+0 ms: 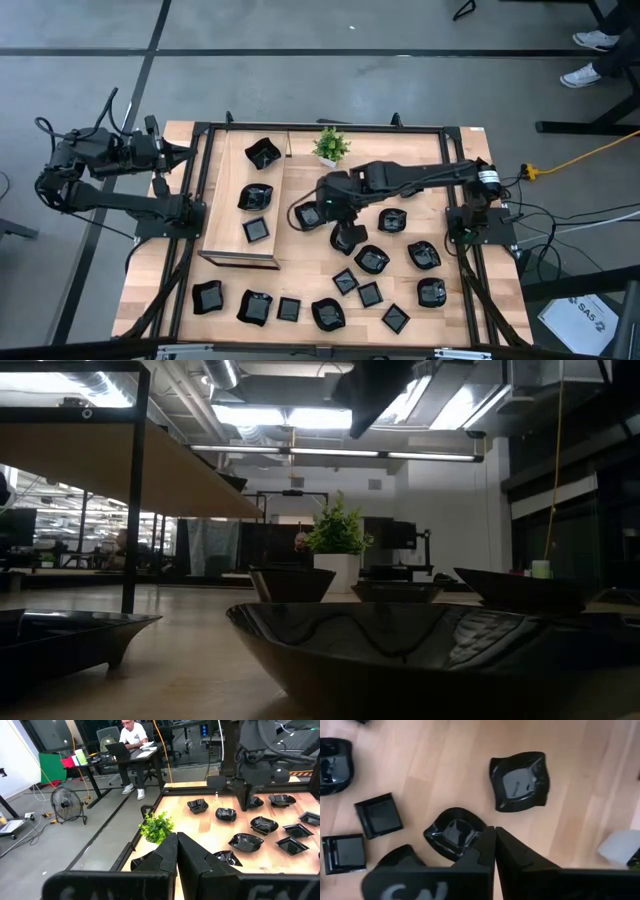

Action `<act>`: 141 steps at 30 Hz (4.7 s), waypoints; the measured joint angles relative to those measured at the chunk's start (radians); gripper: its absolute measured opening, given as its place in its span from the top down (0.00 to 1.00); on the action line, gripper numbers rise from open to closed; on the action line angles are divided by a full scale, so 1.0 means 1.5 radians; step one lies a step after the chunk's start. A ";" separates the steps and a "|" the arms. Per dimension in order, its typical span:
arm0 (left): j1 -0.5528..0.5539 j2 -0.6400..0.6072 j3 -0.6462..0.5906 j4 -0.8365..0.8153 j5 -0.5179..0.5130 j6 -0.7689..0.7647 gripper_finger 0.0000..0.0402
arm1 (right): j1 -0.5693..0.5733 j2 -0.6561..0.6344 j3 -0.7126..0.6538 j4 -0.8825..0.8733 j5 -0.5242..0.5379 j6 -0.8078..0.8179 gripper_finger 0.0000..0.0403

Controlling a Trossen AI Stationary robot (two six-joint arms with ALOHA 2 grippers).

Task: Pick & Place Mini shaped plates
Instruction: Stack the black leaf shape plate on top of the black leaf shape plate on the shelf

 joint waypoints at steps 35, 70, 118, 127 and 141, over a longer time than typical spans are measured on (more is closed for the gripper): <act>0.000 0.000 0.000 0.000 0.000 0.000 0.99 | 0.162 -0.058 -0.292 0.377 0.007 0.319 0.93; 0.000 0.000 0.000 0.000 0.000 0.000 0.99 | 0.161 0.067 -0.292 0.308 0.174 0.425 0.78; 0.000 0.000 0.000 0.000 0.000 0.000 0.99 | 0.165 0.111 -0.191 0.130 0.213 0.450 0.98; 0.000 0.000 0.000 0.000 0.000 0.000 0.99 | 0.165 0.111 -0.090 0.000 0.284 0.430 0.99; 0.000 0.000 0.000 0.000 0.000 0.000 0.99 | 0.151 0.111 -0.025 -0.062 0.368 0.344 0.99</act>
